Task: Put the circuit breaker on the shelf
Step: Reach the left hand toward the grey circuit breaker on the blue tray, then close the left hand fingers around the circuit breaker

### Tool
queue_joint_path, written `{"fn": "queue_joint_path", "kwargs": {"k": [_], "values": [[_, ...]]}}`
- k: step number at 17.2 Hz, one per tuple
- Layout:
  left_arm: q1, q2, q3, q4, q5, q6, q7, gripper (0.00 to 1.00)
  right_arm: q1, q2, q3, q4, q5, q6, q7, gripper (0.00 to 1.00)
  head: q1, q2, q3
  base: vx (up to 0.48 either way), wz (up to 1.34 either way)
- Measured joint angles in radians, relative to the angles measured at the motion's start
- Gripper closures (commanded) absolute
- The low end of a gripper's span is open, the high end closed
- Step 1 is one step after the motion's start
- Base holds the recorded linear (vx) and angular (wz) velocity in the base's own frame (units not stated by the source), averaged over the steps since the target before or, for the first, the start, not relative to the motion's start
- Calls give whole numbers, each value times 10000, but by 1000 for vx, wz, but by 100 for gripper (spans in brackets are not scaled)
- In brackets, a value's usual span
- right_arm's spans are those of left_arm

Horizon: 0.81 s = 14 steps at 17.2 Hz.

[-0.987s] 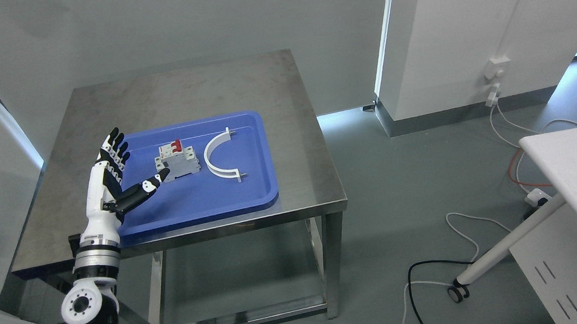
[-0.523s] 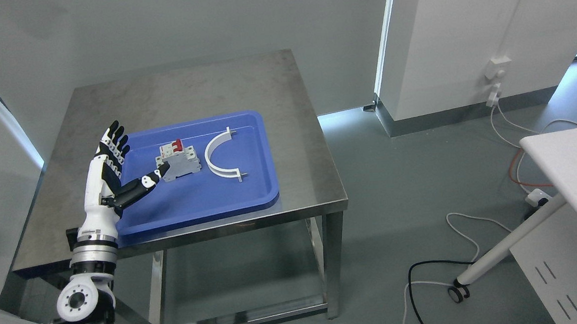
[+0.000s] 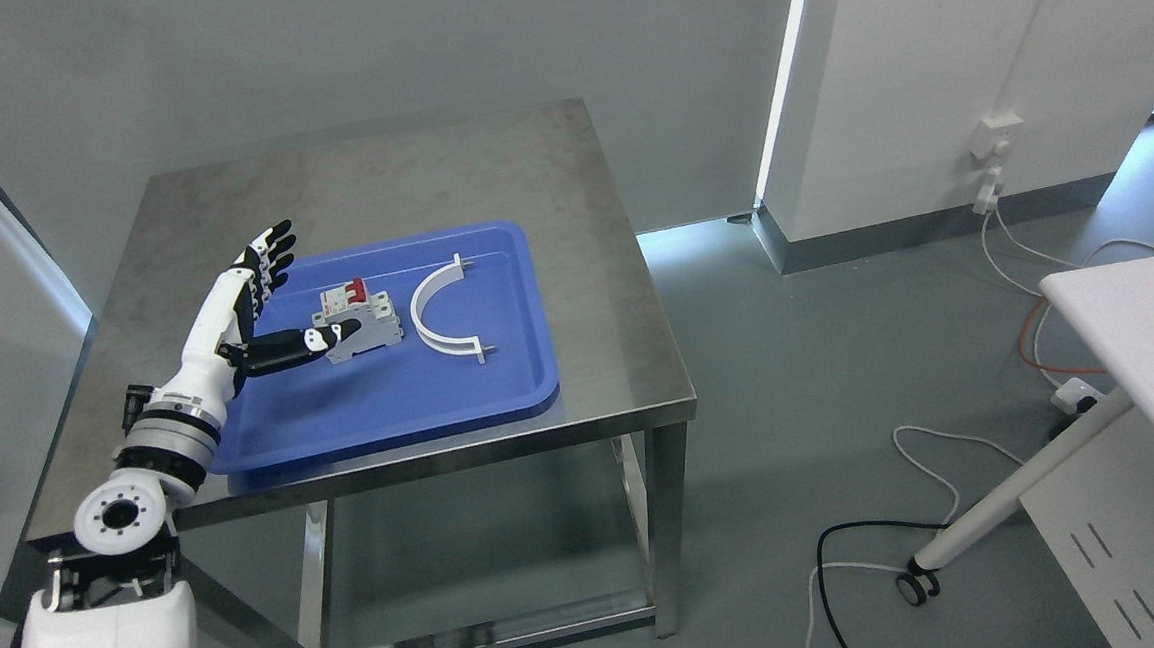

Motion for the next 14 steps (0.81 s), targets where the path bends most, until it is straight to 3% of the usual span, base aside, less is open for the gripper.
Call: {"fn": "queue_joint_path", "kwargs": {"k": [7,12,14], "values": [[-544,321,-578,637,-1706,135,-1009,21,0,0,0,0,0,-2,6,0,0,0,0,0,0],[-674,224,-589,1119,-2643,188,-1019,37,0,0,0,0,0,-2,-9,0,0,0,0,0,0],[-704,199,-568,1265,-2854,128,-1019,49,0,0,0,0,0,-2,-14,0,0,0,0,0,0]]}}
